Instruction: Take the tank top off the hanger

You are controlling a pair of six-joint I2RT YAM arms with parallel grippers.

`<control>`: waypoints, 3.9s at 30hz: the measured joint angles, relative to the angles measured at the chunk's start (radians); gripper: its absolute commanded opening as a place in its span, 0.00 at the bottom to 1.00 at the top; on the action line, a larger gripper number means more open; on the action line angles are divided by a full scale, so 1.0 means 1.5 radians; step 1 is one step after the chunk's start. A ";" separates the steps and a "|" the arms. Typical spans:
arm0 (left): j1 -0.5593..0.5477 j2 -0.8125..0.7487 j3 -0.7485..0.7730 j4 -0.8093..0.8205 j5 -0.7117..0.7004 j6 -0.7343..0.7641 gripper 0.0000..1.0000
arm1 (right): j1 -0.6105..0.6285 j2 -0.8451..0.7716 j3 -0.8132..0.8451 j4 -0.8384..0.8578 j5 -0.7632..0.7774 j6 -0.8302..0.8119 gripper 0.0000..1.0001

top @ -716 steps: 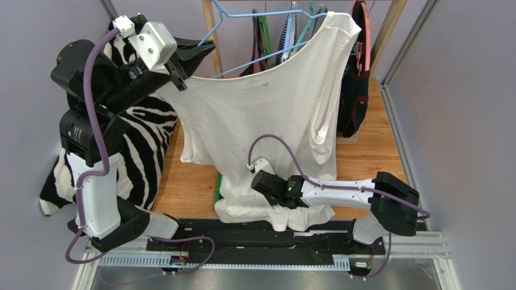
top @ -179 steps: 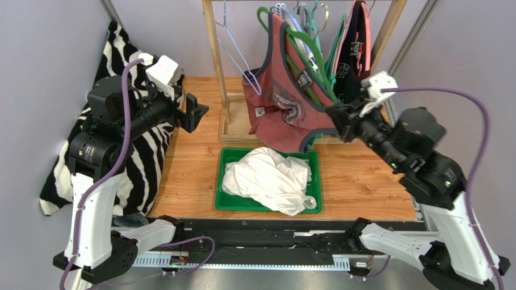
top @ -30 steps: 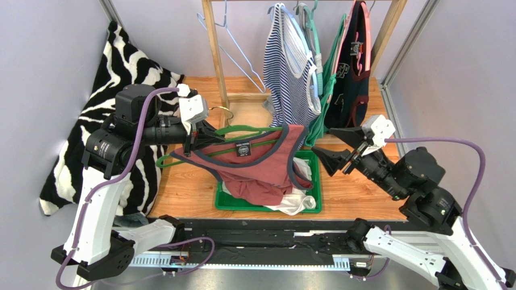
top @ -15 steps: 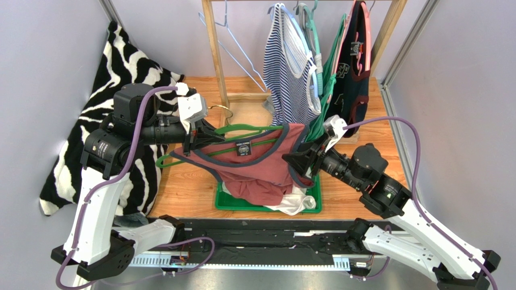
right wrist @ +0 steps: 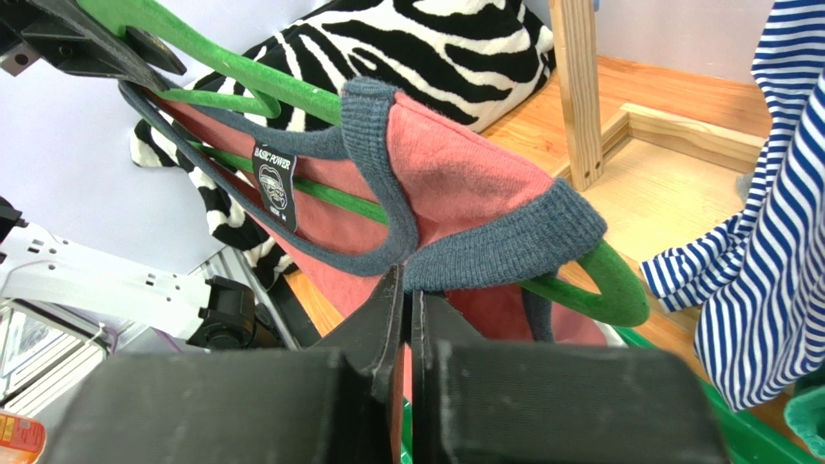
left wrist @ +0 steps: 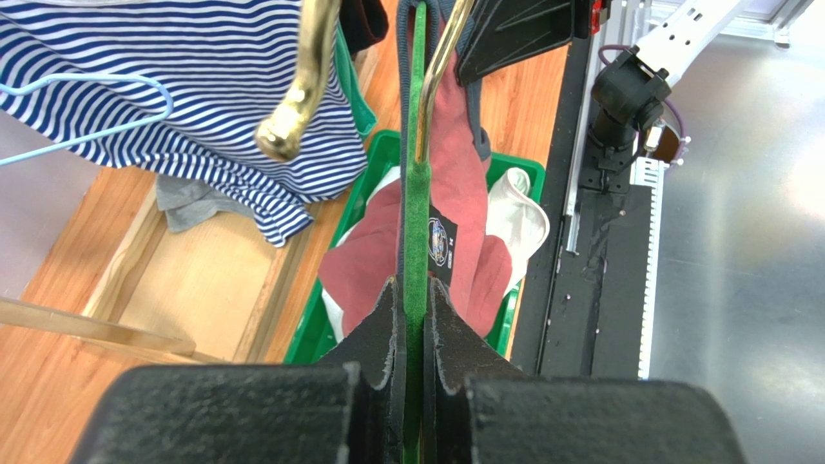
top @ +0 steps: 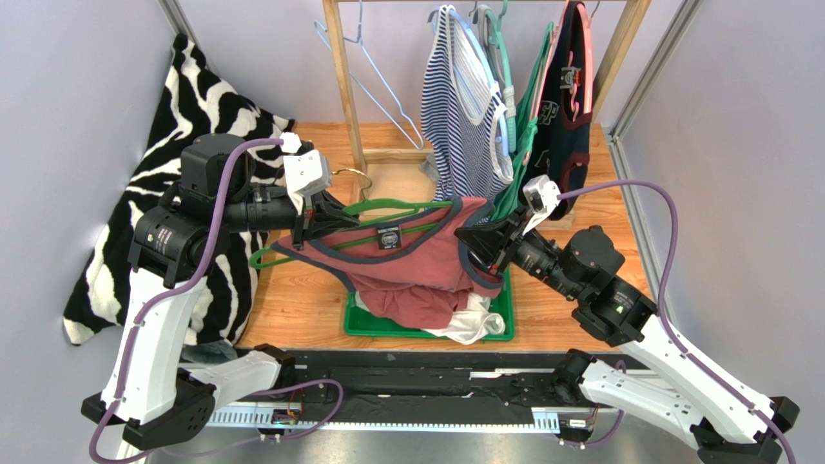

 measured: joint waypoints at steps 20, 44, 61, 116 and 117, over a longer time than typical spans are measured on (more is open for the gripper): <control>-0.003 -0.009 0.000 -0.004 0.004 0.011 0.00 | -0.059 -0.068 0.043 -0.153 0.294 -0.026 0.00; -0.004 0.005 0.012 -0.038 -0.009 0.066 0.00 | -0.221 -0.096 0.130 -0.301 -0.120 -0.164 0.70; -0.028 0.033 0.019 -0.084 0.028 0.096 0.00 | -0.221 0.050 0.303 -0.259 -0.314 -0.254 0.76; -0.082 -0.001 0.056 0.071 -0.295 0.001 0.96 | -0.079 0.001 0.294 -0.438 -0.174 -0.302 0.00; -0.081 -0.015 0.029 0.072 -0.308 -0.002 0.96 | -0.079 -0.002 0.294 -0.443 -0.172 -0.300 0.00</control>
